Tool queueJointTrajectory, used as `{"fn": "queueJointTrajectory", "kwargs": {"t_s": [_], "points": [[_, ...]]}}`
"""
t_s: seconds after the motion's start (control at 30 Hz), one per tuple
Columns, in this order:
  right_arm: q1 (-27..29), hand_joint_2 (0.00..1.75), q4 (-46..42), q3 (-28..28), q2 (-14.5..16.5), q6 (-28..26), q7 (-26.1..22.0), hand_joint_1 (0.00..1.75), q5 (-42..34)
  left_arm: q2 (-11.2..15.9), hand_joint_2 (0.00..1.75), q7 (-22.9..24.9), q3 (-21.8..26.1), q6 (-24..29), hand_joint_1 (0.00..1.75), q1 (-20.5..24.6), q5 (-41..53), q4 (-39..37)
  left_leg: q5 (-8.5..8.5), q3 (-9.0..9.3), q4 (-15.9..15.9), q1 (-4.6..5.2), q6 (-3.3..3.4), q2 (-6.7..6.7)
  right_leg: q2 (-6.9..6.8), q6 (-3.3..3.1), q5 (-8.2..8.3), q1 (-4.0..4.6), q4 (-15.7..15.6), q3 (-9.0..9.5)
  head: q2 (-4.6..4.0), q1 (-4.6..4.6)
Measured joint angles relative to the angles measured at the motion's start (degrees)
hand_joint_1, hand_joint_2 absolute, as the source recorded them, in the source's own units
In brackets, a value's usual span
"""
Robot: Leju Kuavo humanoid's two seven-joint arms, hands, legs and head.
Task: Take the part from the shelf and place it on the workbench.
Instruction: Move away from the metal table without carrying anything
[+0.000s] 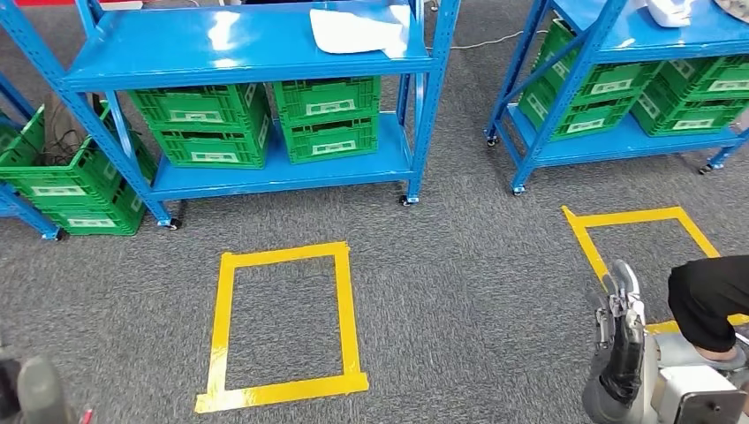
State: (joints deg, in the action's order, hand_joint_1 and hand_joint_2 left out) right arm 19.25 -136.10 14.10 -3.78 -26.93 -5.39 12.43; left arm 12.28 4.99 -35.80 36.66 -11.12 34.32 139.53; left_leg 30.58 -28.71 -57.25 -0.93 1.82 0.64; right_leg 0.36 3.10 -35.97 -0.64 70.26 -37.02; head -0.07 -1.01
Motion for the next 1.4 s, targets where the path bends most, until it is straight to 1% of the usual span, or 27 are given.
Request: {"fn": "queueJointTrajectory", "kwargs": {"t_s": [0.07, 0.13, 0.17, 0.27, 0.33, 0.4, 0.47, 0.5, 0.53, 0.57, 0.63, 0.67, 0.7, 0.77, 0.8, 0.83, 0.93, 0.97, 1.0, 1.03, 1.07, 1.1, 1.13, 1.17, 1.2, 1.23, 1.4], "points": [[0.1, 0.0, 0.0, 0.0, 0.0, 0.0, 0.7, 0.0, 1.6, 0.0, 0.0, 0.0, 0.0, 0.0, 0.0, 0.0, 0.1, 0.0, 1.41, 1.93, 0.0, -0.01, -0.2, 0.03, -0.04, -0.36, 5.62, 0.02, -6.0, 0.56, 0.0, -0.36], [0.2, 0.0, 0.1, 0.1, 0.0, 0.0, 1.2, 0.0, 2.4, 0.0, 0.0, 0.0, 0.0, 0.0, 0.0, -0.1, 0.3, -0.1, 2.55, 2.83, 0.2, 0.0, -0.78, 0.1, -0.39, -1.0, 8.25, 0.34, -9.7, 1.2, 0.0, -0.6], [0.2, 0.0, 0.1, 0.1, 0.0, 0.0, 1.4, 0.0, 2.5, 0.0, 0.0, 0.1, 0.0, 0.0, 0.0, -0.1, 0.4, -0.1, 2.89, 3.32, 0.1, 0.01, -1.14, 0.12, -0.55, -1.42, 8.17, 0.53, -10.1, 1.2, 0.0, -0.62], [0.2, 0.0, -0.1, 0.3, 0.0, 0.0, 1.7, 0.0, 2.6, 0.0, 0.0, 0.2, 0.0, 0.0, 0.0, -0.1, 0.5, 0.0, 3.23, 4.25, -1.3, -0.02, -1.94, -0.12, -0.58, -2.72, 8.25, 0.54, -11.2, 3.53, 0.0, -0.47], [0.0, 0.0, -0.2, 0.4, 0.0, 0.0, 1.7, 0.0, 2.4, 0.0, 0.0, 0.2, -0.1, 0.1, 0.0, 0.0, 0.6, 0.0, 4.28, 1.68, -6.0, -0.05, -2.12, -0.32, -0.45, -3.32, 7.94, 0.37, -11.8, 5.24, 0.0, 0.23], [0.0, 0.0, -0.2, 0.5, 0.0, 0.0, 1.7, 0.0, 2.2, 0.1, 0.0, 0.2, -0.1, 0.1, 0.0, 0.0, 0.6, 0.0, 6.66, -3.3, -12.7, -0.02, -2.26, -0.36, -0.35, -3.59, 7.39, 0.4, -11.9, 5.83, 0.0, 0.96], [0.0, 0.0, -0.2, 0.6, 0.0, 0.0, 1.7, 0.0, 2.0, 0.1, 0.0, 0.2, -0.1, 0.1, 0.0, -0.1, 0.7, 0.0, 8.35, -7.49, -15.7, 0.02, -2.3, -0.37, -0.19, -3.57, 6.56, 0.45, -11.9, 6.65, 0.0, 1.37], [0.0, 0.0, -0.2, 0.7, 0.0, 0.0, 1.7, 0.0, 1.9, 0.1, 0.0, 0.2, -0.1, 0.1, 0.0, -0.1, 0.7, 0.0, 7.66, -8.41, -14.8, 0.06, -2.21, -0.38, -0.1, -3.5, 6.01, 0.46, -11.9, 7.34, 0.0, 1.57], [0.0, 0.0, -0.2, 0.8, 0.0, 0.0, 1.6, 0.0, 1.9, 0.1, 0.0, 0.2, -0.1, 0.1, 0.0, -0.1, 0.7, 0.0, 5.51, -8.51, -12.3, 0.11, -2.01, -0.38, -0.03, -3.39, 5.41, 0.46, -11.9, 8.15, 0.0, 1.82], [0.0, 0.0, -0.2, 0.8, 0.0, 0.0, 1.6, 0.0, 2.0, 0.1, 0.0, 0.2, -0.1, 0.1, 0.0, -0.1, 0.7, 0.0, 2.07, -8.19, -9.0, 0.2, -1.69, -0.41, 0.02, -3.23, 4.76, 0.46, -12.0, 8.63, 0.0, 2.1], [-0.1, 0.0, -0.1, 0.8, 0.0, 0.0, 1.8, 0.0, 2.3, 0.1, 0.0, 0.3, -0.1, 0.1, 0.0, -0.1, 0.6, 0.0, -1.47, -7.77, -4.6, 0.58, -1.16, -0.44, 0.18, -2.64, 3.6, 0.55, -11.8, 9.31, 0.0, 2.53], [-0.1, 0.0, -0.1, 0.9, 0.0, 0.0, 1.9, 0.0, 2.4, 0.1, 0.0, 0.3, -0.1, 0.1, 0.0, -0.2, 0.6, 0.0, -2.25, -7.62, -3.8, 0.72, -0.87, -0.44, 0.24, -2.27, 3.19, 0.6, -11.8, 9.4, 0.0, 2.66], [-0.2, 0.0, -0.1, 0.9, 0.0, 0.0, 2.0, 0.0, 2.6, 0.1, 0.0, 0.3, -0.1, 0.1, 0.0, -0.1, 0.6, 0.0, -1.76, -7.63, -3.7, 0.8, -0.66, -0.44, 0.29, -1.88, 3.04, 0.69, -11.6, 9.94, 0.0, 2.62], [-0.3, 0.0, -0.2, 1.0, 0.0, 0.0, 2.0, 0.0, 2.8, 0.1, 0.0, 0.3, -0.1, 0.1, 0.0, -0.1, 0.6, 0.1, -2.78, -6.19, -2.9, 0.5, -0.06, -0.45, 0.26, -1.24, 2.66, 0.74, -11.0, 10.71, 0.0, 2.41], [-0.3, 0.0, -0.2, 1.0, 0.0, 0.1, 2.0, 0.0, 2.8, 0.1, 0.0, 0.3, -0.1, 0.1, 0.0, -0.1, 0.6, 0.0, -2.75, -5.5, -2.6, 0.35, 0.15, -0.47, 0.22, -0.91, 2.32, 0.72, -9.9, 10.57, 0.0, 2.15], [-0.5, 0.0, -0.3, 1.0, 0.0, 0.1, 2.0, 0.0, 2.9, 0.1, 0.0, 0.3, -0.1, 0.1, 0.0, -0.1, 0.6, 0.0, -2.67, -4.71, -2.4, 0.22, 0.31, -0.46, 0.16, -0.6, 1.56, 0.63, -7.8, 9.48, 0.0, 1.86], [-0.5, 0.0, -0.3, 1.1, 0.0, 0.2, 2.0, 0.0, 2.9, 0.1, 0.0, 0.3, 0.0, 0.1, 0.0, -0.1, 0.6, 0.0, -1.94, -4.07, -2.2, 0.24, 0.46, -0.37, 0.05, -0.09, -2.08, 0.42, 1.4, 2.85, 0.0, 0.85], [-0.5, 0.0, -0.3, 1.1, 0.0, 0.2, 2.0, 0.0, 2.9, 0.1, 0.0, 0.3, 0.0, 0.1, 0.0, -0.1, 0.6, 0.0, -1.56, -3.75, -2.2, 0.29, 0.49, -0.29, 0.05, -0.13, -2.53, 0.43, 2.8, 1.11, 0.0, 0.56], [-0.5, 0.0, -0.2, 1.1, 0.0, 0.2, 2.0, 0.0, 2.9, 0.1, 0.0, 0.3, 0.0, 0.1, 0.0, -0.1, 0.6, 0.0, -1.12, -3.22, -2.2, 0.38, 0.51, -0.21, 0.05, -0.3, -1.73, 0.48, 2.3, 0.25, 0.0, 0.26], [-0.5, 0.0, -0.2, 1.1, 0.0, 0.2, 2.0, 0.0, 2.9, 0.1, 0.0, 0.3, 0.0, 0.1, 0.0, -0.1, 0.6, 0.0, -0.63, -2.55, -2.2, 0.51, 0.53, -0.15, 0.05, -0.66, 0.51, 0.59, 0.0, 0.23, 0.0, -0.06], [-0.5, 0.0, -0.2, 1.1, 0.0, 0.2, 2.0, 0.0, 2.9, 0.1, 0.0, 0.3, 0.0, 0.1, 0.0, -0.1, 0.6, 0.0, -0.14, -1.89, -2.1, 0.63, 0.54, -0.1, 0.04, -1.25, 3.63, 0.82, -3.5, 0.75, 0.0, -0.36], [-0.5, 0.0, -0.2, 1.1, 0.0, 0.2, 2.0, 0.0, 2.9, 0.1, 0.0, 0.3, 0.0, 0.1, 0.0, -0.1, 0.6, 0.0, 0.26, -1.21, -2.0, 0.74, 0.52, -0.09, -0.02, -1.91, 5.85, 1.09, -6.3, 1.25, 0.0, -0.43], [-0.5, 0.0, -0.2, 1.1, 0.0, 0.2, 2.1, 0.0, 2.9, 0.1, 0.0, 0.3, 0.0, 0.1, 0.0, -0.1, 0.6, 0.0, 0.56, -0.86, -1.8, 0.71, 0.41, -0.05, -0.1, -2.53, 6.26, 1.44, -8.2, 1.5, 0.0, -0.43], [-0.5, 0.0, -0.2, 1.1, 0.0, 0.2, 2.1, 0.0, 2.9, 0.1, 0.0, 0.3, 0.0, 0.1, 0.0, -0.1, 0.6, 0.0, 0.75, -0.73, -1.7, 0.64, 0.23, -0.02, -0.15, -3.03, 5.78, 1.74, -9.1, 1.62, 0.0, -0.46], [-0.5, 0.0, -0.2, 1.1, 0.0, 0.2, 2.1, 0.0, 2.9, 0.1, 0.0, 0.3, 0.0, 0.1, 0.0, 0.0, 0.5, 0.0, 0.82, -0.68, -1.5, 0.56, 0.06, 0.01, -0.19, -3.29, 4.46, 1.93, -9.0, 1.6, 0.0, -0.41], [-0.5, 0.0, -0.2, 1.1, 0.0, 0.2, 2.0, 0.0, 2.9, 0.1, 0.0, 0.4, 0.0, 0.1, 0.0, 0.0, 0.5, 0.0, 0.86, -0.82, -1.5, 0.48, -0.09, 0.05, -0.17, -3.44, 3.59, 2.06, -9.2, 1.64, 0.0, -0.5], [-0.4, 0.0, -0.2, 1.1, 0.0, 0.2, 2.0, 0.0, 3.0, 0.1, 0.0, 0.4, 0.0, 0.1, 0.0, 0.1, 0.5, 0.0, 0.93, -0.79, -1.5, 0.5, -0.2, 0.02, -0.05, -3.62, 4.16, 2.08, -9.5, 2.09, 0.0, -0.68]]}}
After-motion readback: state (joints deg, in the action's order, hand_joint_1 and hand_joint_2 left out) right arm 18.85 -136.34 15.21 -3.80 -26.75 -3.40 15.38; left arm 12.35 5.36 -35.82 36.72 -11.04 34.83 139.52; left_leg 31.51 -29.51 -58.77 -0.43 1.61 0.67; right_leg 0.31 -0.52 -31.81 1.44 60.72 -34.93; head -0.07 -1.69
